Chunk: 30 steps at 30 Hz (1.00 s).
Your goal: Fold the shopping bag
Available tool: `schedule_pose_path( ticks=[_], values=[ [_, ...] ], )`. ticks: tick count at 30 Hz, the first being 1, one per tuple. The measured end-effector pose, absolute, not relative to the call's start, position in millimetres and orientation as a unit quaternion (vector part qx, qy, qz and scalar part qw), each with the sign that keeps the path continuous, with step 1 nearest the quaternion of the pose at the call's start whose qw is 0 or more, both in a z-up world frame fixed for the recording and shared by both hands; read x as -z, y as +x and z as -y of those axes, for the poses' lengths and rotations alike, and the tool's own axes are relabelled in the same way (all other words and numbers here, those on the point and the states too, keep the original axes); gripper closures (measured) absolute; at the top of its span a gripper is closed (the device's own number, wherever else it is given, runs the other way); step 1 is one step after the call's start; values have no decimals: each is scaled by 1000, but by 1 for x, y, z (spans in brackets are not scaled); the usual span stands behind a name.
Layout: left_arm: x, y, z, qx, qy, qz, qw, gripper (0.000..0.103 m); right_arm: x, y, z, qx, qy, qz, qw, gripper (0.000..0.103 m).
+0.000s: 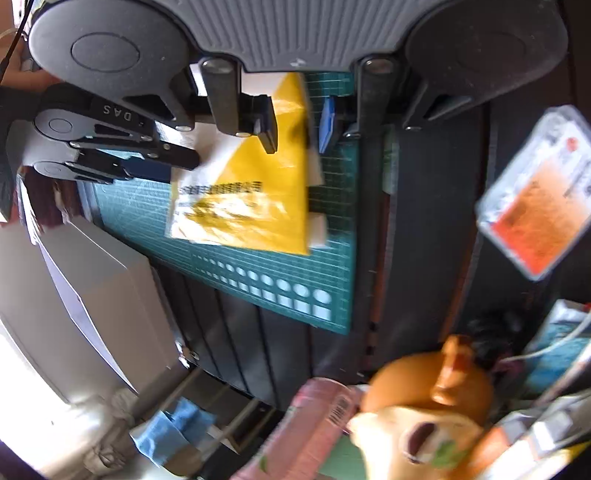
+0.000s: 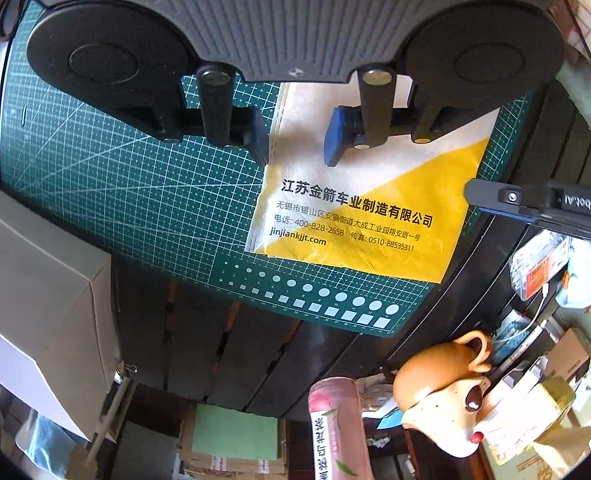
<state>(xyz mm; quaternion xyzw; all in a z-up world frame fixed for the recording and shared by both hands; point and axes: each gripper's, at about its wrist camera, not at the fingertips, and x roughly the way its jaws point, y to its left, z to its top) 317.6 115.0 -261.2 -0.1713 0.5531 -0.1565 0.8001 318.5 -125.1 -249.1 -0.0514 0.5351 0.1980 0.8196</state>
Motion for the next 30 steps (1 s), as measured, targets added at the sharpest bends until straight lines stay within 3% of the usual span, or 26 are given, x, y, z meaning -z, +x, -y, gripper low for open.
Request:
schedule_pose_path(
  ticks=[6, 7, 10, 17, 24, 30],
  values=[
    [261, 318, -116, 151, -161, -553, 803, 86, 248, 314, 125, -200, -51, -532, 821, 72],
    [261, 318, -116, 149, -164, -553, 803, 87, 247, 314, 124, -202, -51, -532, 821, 79],
    [262, 319, -117, 146, -162, -554, 804, 92, 247, 315, 118, -208, -72, -531, 818, 80],
    [253, 312, -99, 142, -91, -541, 824, 92, 249, 317, 111, -201, -93, -534, 816, 81],
    [220, 305, -127, 177, -204, -451, 851, 92, 248, 319, 110, -198, -93, -539, 813, 81],
    [254, 322, -100, 177, -177, -518, 818, 93, 249, 318, 117, -204, -75, -535, 817, 81]
  ],
)
